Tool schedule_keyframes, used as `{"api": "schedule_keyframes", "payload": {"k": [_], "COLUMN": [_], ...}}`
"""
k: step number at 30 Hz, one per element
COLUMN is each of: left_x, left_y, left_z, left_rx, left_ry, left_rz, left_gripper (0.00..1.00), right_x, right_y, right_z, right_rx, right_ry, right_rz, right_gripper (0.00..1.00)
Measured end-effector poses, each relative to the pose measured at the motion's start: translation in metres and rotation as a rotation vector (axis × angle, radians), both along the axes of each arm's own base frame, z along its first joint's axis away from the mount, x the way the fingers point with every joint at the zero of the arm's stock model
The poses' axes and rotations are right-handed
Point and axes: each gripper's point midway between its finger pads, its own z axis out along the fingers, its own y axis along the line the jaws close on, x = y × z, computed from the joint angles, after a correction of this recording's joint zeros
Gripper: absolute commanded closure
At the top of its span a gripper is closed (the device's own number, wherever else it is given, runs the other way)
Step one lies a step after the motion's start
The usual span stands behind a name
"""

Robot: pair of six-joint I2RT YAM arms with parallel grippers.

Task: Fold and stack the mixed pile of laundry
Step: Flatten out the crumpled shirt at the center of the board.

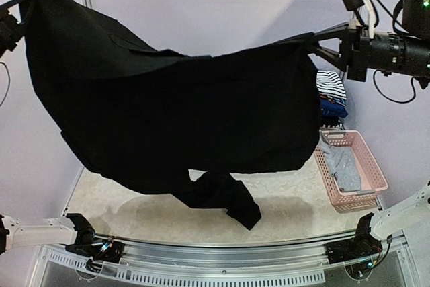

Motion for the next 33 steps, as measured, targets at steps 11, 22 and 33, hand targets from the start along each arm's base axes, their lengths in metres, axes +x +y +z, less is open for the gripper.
{"api": "schedule_keyframes", "payload": {"k": [11, 22, 33], "left_x": [-0.045, 0.264, 0.409], "left_y": [0.028, -0.062, -0.029], "left_z": [0.073, -0.148, -0.457], "left_rx": [-0.039, 0.392, 0.541], "left_ry": [-0.190, 0.362, 0.992], "left_rz": [0.025, 0.335, 0.299], "left_gripper": [1.00, 1.00, 1.00], "right_x": [-0.002, 0.259, 0.278], "right_y": [-0.035, -0.042, -0.026], "right_z": [0.014, -0.254, -0.434], "right_rx": [0.028, -0.313, -0.491], "right_ry": [-0.057, 0.453, 0.830], "right_rz": [-0.102, -0.685, -0.629], "right_gripper": [1.00, 1.00, 1.00]}}
